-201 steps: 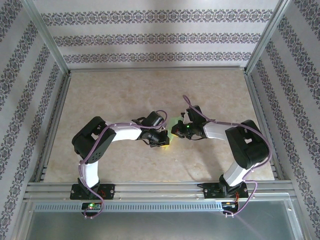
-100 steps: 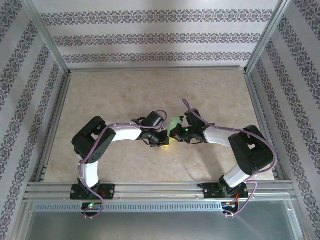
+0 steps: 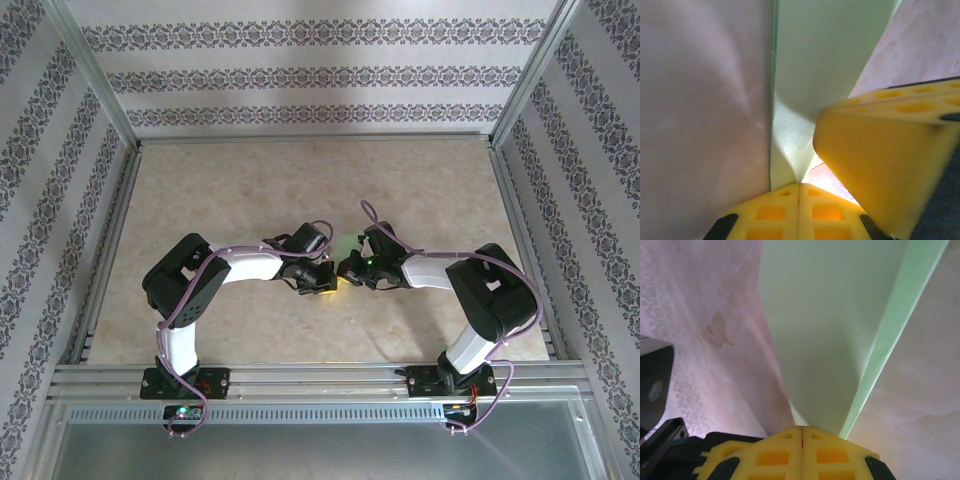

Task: Fold a paper plane with a square sheet of paper (fold left side to right side)
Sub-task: Fold the wing for the fifth time at the center of the table.

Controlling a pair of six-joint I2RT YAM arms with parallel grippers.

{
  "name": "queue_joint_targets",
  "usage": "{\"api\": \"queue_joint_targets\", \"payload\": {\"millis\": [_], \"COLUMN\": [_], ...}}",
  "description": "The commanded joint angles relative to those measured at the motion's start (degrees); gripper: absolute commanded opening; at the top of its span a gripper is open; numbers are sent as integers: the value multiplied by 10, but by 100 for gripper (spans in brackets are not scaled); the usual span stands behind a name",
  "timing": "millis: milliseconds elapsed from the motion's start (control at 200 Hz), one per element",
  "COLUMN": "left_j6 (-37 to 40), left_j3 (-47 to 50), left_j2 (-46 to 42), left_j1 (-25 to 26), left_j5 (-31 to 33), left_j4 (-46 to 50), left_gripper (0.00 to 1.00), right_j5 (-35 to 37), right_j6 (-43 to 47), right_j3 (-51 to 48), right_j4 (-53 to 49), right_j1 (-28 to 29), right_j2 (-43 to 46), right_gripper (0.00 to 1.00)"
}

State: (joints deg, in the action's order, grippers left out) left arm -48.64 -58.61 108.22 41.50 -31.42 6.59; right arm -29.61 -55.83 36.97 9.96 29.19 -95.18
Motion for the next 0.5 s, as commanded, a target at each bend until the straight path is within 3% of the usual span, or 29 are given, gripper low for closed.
{"api": "queue_joint_targets", "payload": {"millis": [0, 265, 495], "left_j6": [5, 5, 5], "left_j3": [1, 1, -2], "left_j2": [11, 14, 7], "left_j1": [-4, -4, -3], "left_j5": [44, 43, 36], "left_j4": [54, 55, 40], "left_gripper": [0, 0, 0], "right_j5": [4, 42, 15], "right_j6": [-1, 61, 109], "right_j3": [-20, -27, 22], "right_j4": [-16, -34, -52], "right_j1": [22, -11, -65], "right_j2": [-24, -15, 19], "right_gripper": [0, 0, 0]}}
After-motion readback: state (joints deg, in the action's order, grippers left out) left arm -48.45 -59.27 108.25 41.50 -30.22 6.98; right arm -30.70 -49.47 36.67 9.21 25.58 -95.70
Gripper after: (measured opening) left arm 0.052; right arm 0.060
